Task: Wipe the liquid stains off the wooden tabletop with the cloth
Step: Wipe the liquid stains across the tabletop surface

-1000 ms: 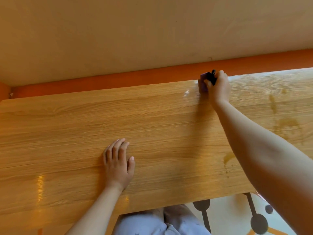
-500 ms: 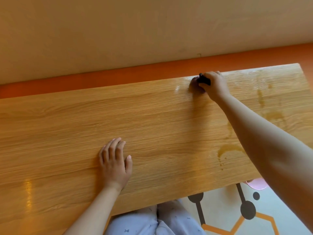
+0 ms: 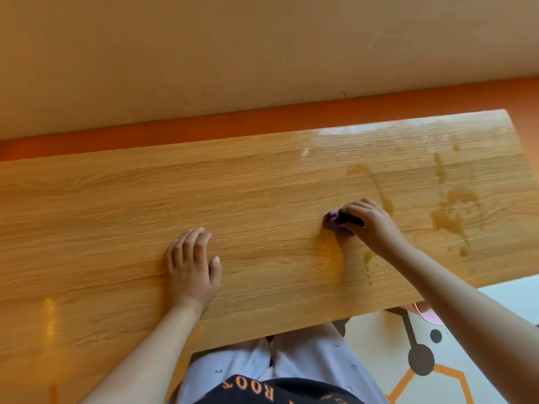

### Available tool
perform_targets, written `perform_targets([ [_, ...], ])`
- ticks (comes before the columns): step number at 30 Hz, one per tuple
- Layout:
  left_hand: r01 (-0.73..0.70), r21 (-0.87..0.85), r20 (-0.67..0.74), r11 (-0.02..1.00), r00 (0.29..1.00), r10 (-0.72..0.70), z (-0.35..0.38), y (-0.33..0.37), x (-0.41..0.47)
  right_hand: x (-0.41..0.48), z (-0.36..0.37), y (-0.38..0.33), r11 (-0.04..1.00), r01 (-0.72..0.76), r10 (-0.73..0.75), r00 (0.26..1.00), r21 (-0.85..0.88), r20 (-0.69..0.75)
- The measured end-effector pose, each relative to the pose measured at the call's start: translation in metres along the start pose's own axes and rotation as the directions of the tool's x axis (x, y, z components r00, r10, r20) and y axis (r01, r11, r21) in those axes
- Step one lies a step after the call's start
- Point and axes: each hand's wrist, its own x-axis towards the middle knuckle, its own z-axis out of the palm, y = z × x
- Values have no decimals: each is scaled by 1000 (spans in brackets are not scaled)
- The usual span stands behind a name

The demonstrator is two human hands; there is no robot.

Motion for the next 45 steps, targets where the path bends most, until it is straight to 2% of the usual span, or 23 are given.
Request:
perform_targets([
  [4, 24, 13, 3, 1000, 1000, -24, -1, 4, 1, 71, -18, 24, 999, 39, -42, 996, -32, -85],
  [9, 33, 73, -1, 997, 999, -33, 0, 7, -3, 165, -35, 40, 999, 18, -24, 984, -38, -175],
  [12, 39, 108, 1, 993, 999, -39, 0, 8, -2, 186, -36, 39, 1000, -8, 8, 977, -1, -214],
  [17, 46, 125, 10, 991, 999, -48, 0, 8, -6, 139, -27, 40, 998, 61, -62, 987, -12, -151],
  [21, 41, 105, -3, 994, 999, -40, 0, 7, -4, 49, -13, 32, 986, 167, -164, 982, 25, -90],
  [26, 27, 97, -8, 995, 1000, -27, -2, 8, -5, -61, 8, 20, 975, 208, -213, 975, 82, 60],
  [30, 20, 93, -29, 996, 999, -18, -2, 7, -3, -54, -2, 22, 959, 278, -282, 949, 48, 141],
  [33, 15, 104, -15, 994, 1000, -13, 0, 7, -2, -12, -7, 21, 967, 250, -250, 968, -36, 20],
  [35, 24, 110, -23, 994, 1000, -21, 1, 10, -2, 13, -7, 19, 988, 148, -152, 983, -51, -102],
  [37, 47, 86, -61, 995, 997, -42, 2, 21, -3, 27, -4, 17, 998, 47, -52, 985, -32, -163],
  [41, -7, -37, -104, 999, 995, 3, 15, 71, -16, 8, 6, 9, 999, -29, 34, 975, 25, -222],
  [45, -125, -122, 25, 985, 991, 129, 39, 129, -33, -56, 20, 0, 999, 11, -1, 983, 51, -186],
])
